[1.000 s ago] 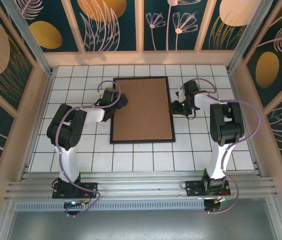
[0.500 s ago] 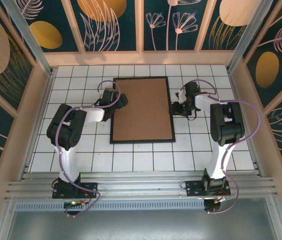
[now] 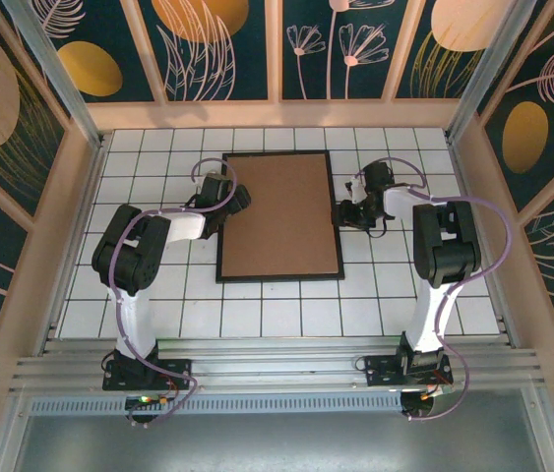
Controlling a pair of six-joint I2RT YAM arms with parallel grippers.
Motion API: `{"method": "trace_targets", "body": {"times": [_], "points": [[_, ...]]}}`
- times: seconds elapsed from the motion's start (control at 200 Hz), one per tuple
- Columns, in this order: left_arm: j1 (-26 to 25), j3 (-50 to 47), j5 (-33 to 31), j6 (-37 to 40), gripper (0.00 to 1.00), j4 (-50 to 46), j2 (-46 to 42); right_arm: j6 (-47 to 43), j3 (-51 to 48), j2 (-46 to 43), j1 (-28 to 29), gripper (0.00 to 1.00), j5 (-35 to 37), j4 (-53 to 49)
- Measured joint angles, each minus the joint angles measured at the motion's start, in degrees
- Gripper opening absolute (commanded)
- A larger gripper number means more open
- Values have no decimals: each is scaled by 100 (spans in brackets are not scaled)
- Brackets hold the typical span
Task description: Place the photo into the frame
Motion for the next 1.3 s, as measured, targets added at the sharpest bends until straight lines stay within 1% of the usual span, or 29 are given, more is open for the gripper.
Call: {"method": "trace_targets", "body": {"times": [0.23, 0.455, 0.55, 0.641, 0.791, 0.896, 0.996, 1.171, 1.301], "points": [[-33, -15, -94, -2, 86, 26, 4, 260, -85, -98, 192, 47, 387, 122], [-33, -42, -315, 4, 86, 22, 4, 562, -87, -197, 605, 47, 1141, 127], [-33, -50, -372, 7, 87, 22, 4, 649, -127, -278, 772, 49, 1569, 114], [-33, -50, -404, 7, 87, 17, 7, 699, -210, -385, 848, 51, 1775, 105], [-44, -50, -437, 26, 88, 9, 4, 704, -247, -538, 857, 55, 1757, -116], [-155, -50, -354, 26, 88, 20, 2, 702, -247, -754, 973, 57, 1318, -125], [-234, -50, -258, 52, 89, 22, -7, 691, -273, -1093, 1008, 58, 1108, -122], [-109, -50, 9, 90, 89, -28, -57, 697, -769, -1784, 667, 57, 1064, -157], [-22, -24, 199, 125, 89, -107, -74, 761, -1322, -2166, 551, 52, 1172, -352]]}}
